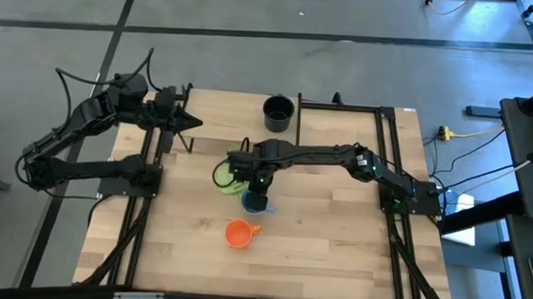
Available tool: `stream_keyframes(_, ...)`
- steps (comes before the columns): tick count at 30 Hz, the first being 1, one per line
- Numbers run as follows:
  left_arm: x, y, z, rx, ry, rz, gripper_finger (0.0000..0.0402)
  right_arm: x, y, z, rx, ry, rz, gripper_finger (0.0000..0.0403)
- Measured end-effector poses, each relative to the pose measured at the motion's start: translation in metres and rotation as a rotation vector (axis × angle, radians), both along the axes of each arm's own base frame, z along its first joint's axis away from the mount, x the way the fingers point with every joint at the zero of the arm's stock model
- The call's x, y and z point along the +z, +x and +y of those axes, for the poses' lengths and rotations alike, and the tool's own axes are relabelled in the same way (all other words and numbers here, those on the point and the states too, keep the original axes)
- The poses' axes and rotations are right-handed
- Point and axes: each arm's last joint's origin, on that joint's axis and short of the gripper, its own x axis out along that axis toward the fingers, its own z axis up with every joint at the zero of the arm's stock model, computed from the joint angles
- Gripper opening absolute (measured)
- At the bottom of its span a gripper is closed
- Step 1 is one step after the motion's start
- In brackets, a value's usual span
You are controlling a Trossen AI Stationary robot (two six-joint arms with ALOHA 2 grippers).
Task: Stack small to large cups/mugs on shelf
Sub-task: Put the blue mug on the shelf
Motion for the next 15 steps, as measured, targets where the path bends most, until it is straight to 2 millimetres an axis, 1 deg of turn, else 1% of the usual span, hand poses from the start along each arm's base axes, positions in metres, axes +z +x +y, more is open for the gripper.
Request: stream_keyframes(15,-0.0001,0.0000,-0.0004,-0.014,-0.005,-0.001,0.0004,-0.0026,-0.0015,0.0032,-0.102,-0.022,0.037,0.0037)
